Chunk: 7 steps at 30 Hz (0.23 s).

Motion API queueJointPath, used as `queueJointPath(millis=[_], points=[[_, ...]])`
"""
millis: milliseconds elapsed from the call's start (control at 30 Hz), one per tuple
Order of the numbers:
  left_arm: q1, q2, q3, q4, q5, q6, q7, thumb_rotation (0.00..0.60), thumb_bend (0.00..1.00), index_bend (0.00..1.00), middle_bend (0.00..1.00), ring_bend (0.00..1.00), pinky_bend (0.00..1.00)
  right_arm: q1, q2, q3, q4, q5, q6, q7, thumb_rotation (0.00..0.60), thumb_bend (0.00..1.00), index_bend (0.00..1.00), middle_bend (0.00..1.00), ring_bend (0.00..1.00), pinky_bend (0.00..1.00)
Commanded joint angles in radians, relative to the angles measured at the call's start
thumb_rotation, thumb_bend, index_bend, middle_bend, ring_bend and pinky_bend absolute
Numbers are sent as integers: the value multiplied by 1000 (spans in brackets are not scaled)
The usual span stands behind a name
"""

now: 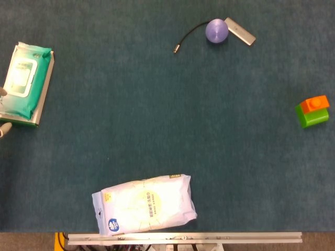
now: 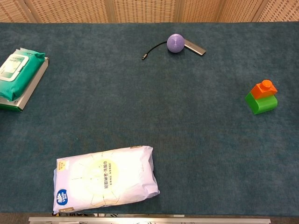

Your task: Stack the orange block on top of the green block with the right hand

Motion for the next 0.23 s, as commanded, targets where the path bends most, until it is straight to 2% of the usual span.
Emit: queueJointPath(millis=[33,233], points=[[-15,8,-6,-3,7,-11,-1,600,112,361,378,392,541,-41,6,-10,-27,-42,53,-38,600,166,488,157,0,11],[-27,18,-10,-17,17,-4,-4,600,112,361,377,392,541,-102,-24,-5,-43,-49,137,-84,600,167,496,157,0,11]])
